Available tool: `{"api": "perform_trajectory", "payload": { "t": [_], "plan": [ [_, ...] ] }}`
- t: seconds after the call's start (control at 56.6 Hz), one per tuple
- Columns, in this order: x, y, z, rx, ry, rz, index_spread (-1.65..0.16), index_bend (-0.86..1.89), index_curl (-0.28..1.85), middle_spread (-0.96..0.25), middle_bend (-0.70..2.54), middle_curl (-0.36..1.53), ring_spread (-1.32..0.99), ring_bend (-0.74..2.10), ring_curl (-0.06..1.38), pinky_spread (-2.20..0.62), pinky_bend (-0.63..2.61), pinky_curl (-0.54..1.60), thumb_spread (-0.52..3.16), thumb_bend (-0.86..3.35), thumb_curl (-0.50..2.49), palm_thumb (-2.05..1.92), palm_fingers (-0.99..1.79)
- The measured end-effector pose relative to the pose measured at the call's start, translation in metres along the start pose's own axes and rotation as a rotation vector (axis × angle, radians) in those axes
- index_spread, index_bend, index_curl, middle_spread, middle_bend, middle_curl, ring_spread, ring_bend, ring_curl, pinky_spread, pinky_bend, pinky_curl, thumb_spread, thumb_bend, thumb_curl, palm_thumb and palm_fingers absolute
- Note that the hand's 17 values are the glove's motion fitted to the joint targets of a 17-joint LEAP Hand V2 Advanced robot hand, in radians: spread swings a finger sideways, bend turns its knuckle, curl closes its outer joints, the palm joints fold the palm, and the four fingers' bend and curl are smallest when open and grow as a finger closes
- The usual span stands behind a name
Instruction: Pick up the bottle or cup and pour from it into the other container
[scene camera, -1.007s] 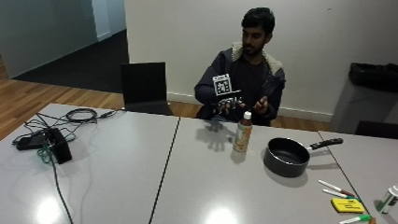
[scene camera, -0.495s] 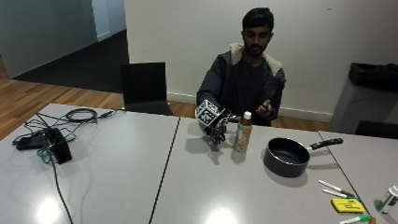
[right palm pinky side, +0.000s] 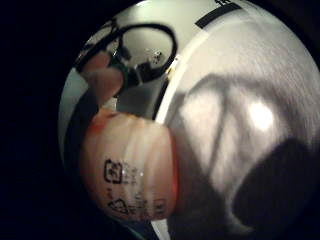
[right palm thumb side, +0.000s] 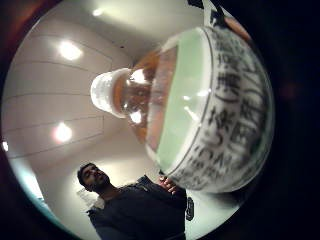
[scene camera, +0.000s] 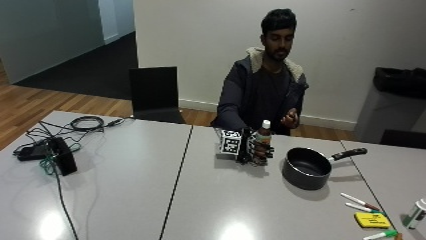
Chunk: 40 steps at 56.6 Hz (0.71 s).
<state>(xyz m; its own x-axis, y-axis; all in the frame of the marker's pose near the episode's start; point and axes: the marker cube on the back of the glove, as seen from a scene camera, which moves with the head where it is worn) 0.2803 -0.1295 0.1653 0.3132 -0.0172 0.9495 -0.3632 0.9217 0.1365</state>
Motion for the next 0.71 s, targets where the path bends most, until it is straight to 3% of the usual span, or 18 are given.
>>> {"api": "perform_trajectory", "payload": {
  "t": [0.106,0.194,0.459,0.548,0.707],
  "plan": [
    [0.004,-0.007,0.002,0.097,0.001,-0.175,-0.27,0.17,0.22,-0.18,0.4,0.37,-0.05,0.59,0.34,0.13,0.42,0.3,0.68,-0.01,0.43,0.78,1.08],
    [0.0,0.0,0.001,0.034,-0.003,-0.019,-0.28,0.14,0.25,-0.22,0.43,0.4,-0.11,0.63,0.37,0.07,0.36,0.31,0.65,-0.02,0.44,0.83,1.18],
    [-0.018,-0.006,-0.005,-0.004,0.017,-0.049,-0.28,0.13,0.29,-0.25,0.45,0.42,-0.15,0.67,0.4,-0.06,0.37,0.34,0.6,-0.03,0.46,0.89,1.25],
    [-0.037,-0.007,-0.007,-0.01,0.029,-0.119,-0.27,0.13,0.3,-0.25,0.45,0.43,-0.16,0.66,0.4,-0.08,0.38,0.35,0.59,-0.04,0.46,0.89,1.25],
    [-0.116,-0.044,-0.02,0.007,0.263,-0.167,-0.28,0.14,0.31,-0.25,0.46,0.43,-0.16,0.67,0.4,-0.1,0.38,0.36,0.58,-0.04,0.47,0.9,1.25]
  ]
}}
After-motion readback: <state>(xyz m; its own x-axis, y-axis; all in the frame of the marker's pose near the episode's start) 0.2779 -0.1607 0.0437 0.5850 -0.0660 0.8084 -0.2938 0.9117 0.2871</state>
